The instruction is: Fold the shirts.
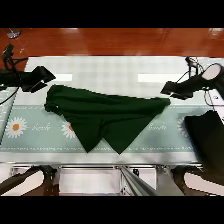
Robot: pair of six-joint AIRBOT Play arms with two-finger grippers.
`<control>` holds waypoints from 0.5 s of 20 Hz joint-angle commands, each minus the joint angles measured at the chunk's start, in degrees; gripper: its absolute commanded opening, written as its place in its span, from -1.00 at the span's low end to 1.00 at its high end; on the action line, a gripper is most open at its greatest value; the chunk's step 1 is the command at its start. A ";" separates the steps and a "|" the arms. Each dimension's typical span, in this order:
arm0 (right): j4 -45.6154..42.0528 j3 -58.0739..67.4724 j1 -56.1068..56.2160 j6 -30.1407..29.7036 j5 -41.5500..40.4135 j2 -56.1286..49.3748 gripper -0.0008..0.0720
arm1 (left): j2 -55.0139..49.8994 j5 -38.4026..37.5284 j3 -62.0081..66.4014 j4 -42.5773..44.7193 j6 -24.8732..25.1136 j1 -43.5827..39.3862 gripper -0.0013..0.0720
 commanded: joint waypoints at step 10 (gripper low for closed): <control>12.92 -17.49 -21.70 -16.15 5.75 7.23 0.72 | 11.15 -8.04 -35.04 -7.82 8.39 10.47 0.95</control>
